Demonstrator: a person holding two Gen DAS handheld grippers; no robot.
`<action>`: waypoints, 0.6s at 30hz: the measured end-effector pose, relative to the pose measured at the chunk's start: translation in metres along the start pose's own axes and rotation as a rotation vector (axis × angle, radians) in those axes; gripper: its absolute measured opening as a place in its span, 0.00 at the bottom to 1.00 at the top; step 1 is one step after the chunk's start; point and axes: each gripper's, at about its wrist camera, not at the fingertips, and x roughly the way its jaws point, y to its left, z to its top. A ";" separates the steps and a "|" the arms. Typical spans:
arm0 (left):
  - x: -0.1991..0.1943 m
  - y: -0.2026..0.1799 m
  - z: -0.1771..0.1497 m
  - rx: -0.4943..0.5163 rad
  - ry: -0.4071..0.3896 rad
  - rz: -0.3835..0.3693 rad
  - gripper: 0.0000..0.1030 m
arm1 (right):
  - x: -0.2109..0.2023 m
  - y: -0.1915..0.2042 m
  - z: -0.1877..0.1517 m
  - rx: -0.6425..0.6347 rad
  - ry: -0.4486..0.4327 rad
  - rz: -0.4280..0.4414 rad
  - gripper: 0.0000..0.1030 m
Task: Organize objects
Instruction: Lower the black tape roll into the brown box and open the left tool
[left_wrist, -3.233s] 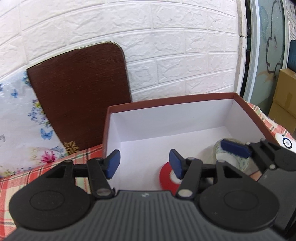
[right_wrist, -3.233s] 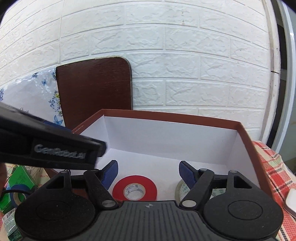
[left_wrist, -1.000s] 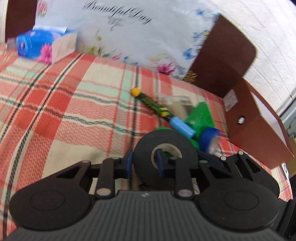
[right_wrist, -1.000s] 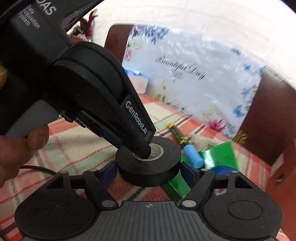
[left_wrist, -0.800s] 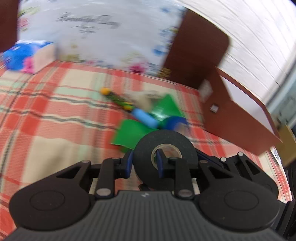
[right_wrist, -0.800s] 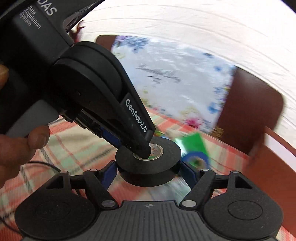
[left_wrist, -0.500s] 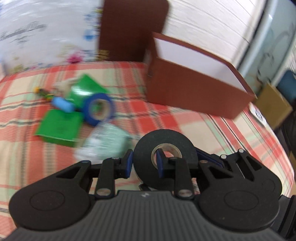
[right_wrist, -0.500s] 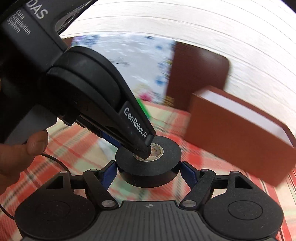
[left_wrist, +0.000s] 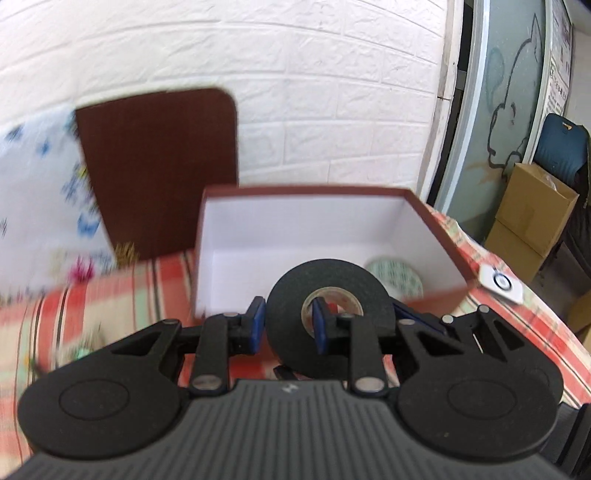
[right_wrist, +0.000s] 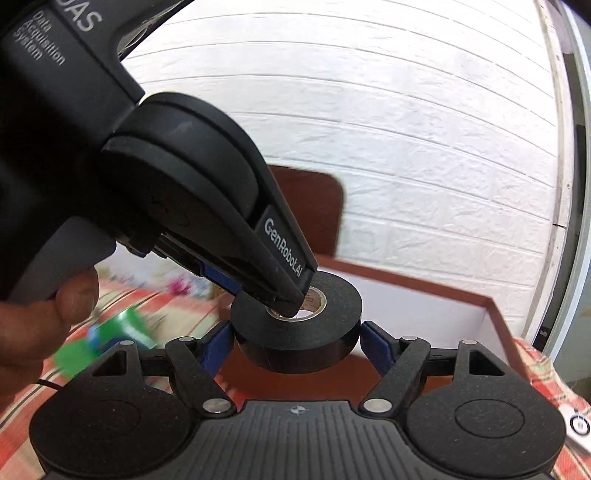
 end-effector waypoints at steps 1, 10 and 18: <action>0.008 -0.002 0.007 0.009 -0.004 0.002 0.28 | 0.008 -0.007 0.002 0.009 0.000 -0.006 0.72; 0.083 -0.013 0.035 0.016 0.002 0.060 0.30 | 0.071 -0.047 -0.003 0.032 0.048 -0.081 0.78; 0.086 -0.003 0.023 0.010 0.016 0.106 0.30 | 0.050 -0.050 -0.012 0.028 0.017 -0.096 0.77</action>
